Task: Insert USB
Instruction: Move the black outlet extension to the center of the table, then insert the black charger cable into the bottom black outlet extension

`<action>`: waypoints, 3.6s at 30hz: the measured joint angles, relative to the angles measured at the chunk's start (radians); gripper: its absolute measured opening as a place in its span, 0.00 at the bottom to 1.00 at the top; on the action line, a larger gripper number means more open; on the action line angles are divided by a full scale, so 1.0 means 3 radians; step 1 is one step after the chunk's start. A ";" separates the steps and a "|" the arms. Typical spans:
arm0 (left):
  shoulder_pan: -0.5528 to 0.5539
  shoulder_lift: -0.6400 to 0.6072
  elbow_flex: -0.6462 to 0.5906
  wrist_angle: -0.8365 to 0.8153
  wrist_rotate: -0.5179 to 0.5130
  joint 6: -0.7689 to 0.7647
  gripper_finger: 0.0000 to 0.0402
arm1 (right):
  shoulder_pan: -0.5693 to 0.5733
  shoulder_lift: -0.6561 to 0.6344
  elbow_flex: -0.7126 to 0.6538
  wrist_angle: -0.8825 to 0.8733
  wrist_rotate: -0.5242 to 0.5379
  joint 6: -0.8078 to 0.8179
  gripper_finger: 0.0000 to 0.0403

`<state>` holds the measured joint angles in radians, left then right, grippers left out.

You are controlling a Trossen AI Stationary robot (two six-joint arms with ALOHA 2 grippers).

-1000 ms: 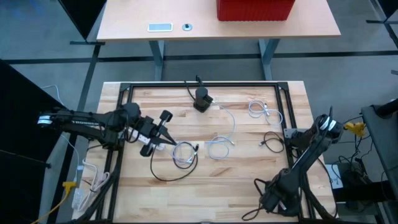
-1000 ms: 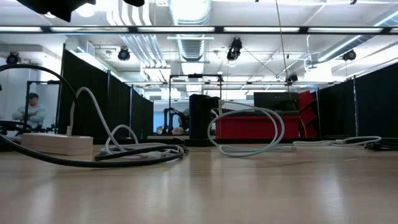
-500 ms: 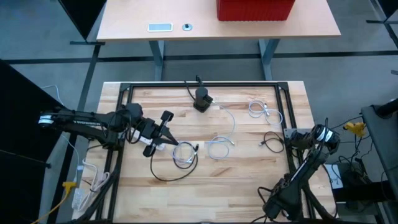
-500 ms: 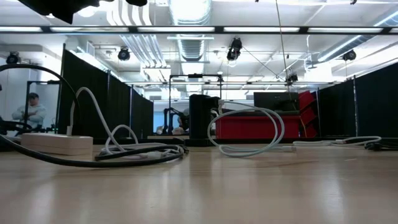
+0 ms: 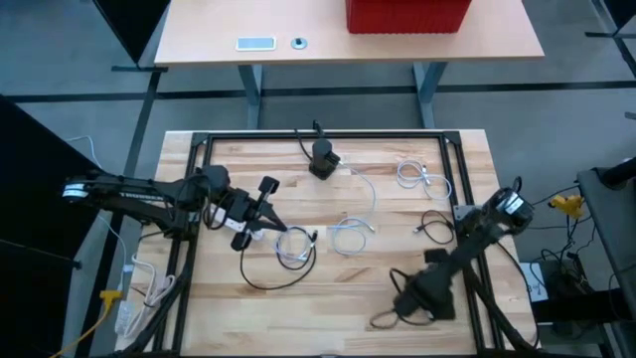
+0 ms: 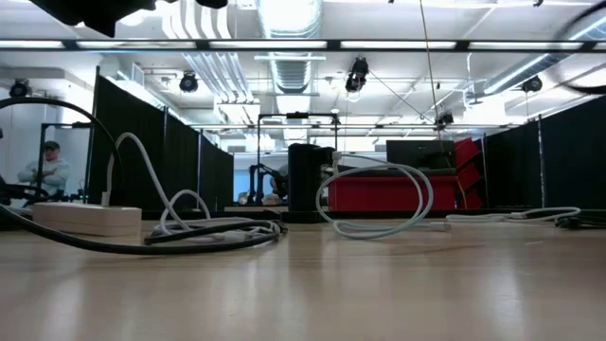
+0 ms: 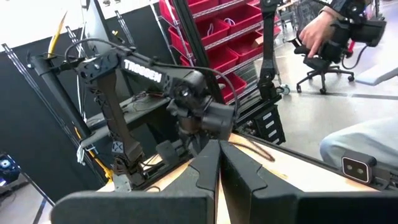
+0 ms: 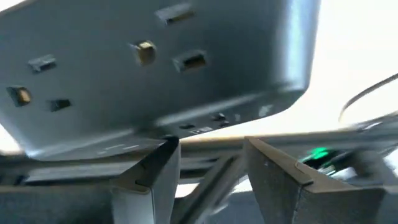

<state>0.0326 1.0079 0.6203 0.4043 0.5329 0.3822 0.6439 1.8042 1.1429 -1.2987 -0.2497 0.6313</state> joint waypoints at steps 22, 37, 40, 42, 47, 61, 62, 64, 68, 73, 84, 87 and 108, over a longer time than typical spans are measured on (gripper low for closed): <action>0.0005 0.0035 0.0000 -0.0241 -0.0106 0.0001 0.00 | -0.1367 -0.0672 -0.0646 0.0098 0.1467 -0.1446 0.39; 0.0006 0.0067 -0.0001 -0.0450 -0.0262 -0.0117 0.00 | -0.1695 -0.1957 -0.1439 0.0673 0.1385 -0.0662 0.41; 0.0006 0.0073 -0.0001 -0.0406 -0.0261 -0.0122 0.00 | -0.1870 -0.1898 -0.1436 0.0883 0.1141 -0.0679 0.40; 0.0006 0.0082 -0.0001 -0.0325 -0.0261 -0.0152 0.00 | -0.1940 -0.1794 -0.1436 0.0840 0.1062 -0.0775 0.39; 0.0006 0.0101 -0.0001 -0.0318 -0.0261 -0.0196 0.00 | -0.2116 -0.1382 -0.1453 0.0836 0.0985 -0.0959 0.38; 0.0006 0.0110 -0.0001 -0.0429 -0.0261 -0.0174 0.00 | -0.2121 -0.0806 -0.1430 0.0923 0.0797 -0.1506 0.25; 0.0006 0.0110 -0.0001 -0.0435 -0.0261 -0.0172 0.00 | -0.2121 -0.0809 -0.1429 0.0927 0.0792 -0.1501 0.22; 0.0006 0.0110 -0.0001 -0.0443 -0.0261 -0.0169 0.00 | -0.2119 -0.0834 -0.1427 0.0938 0.0788 -0.1486 0.14; 0.0006 0.0110 -0.0001 -0.0440 -0.0261 -0.0169 0.00 | -0.2127 -0.1009 -0.1319 0.1045 0.0868 -0.1356 0.04; 0.0006 0.0110 -0.0001 -0.0437 -0.0279 -0.0169 0.00 | -0.2124 -0.1350 -0.1153 0.1010 0.0919 -0.1140 0.04; 0.0006 0.0535 -0.0001 0.0219 -0.0719 -0.0233 0.00 | -0.1933 -0.1926 -0.0754 0.1109 0.1547 -0.1240 0.04; 0.0007 0.0893 0.0031 0.0644 -0.0797 -0.0242 0.01 | -0.1859 -0.1866 -0.0651 0.1119 0.1782 -0.1401 0.04; 0.0001 0.2491 0.1441 0.0120 -0.1536 0.0000 0.48 | -0.1435 -0.1229 0.0029 0.1545 0.2470 -0.2049 0.04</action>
<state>0.0328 1.7552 1.0525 0.4404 0.0721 0.3823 0.2133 1.4356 1.1515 -0.8353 0.4913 0.0168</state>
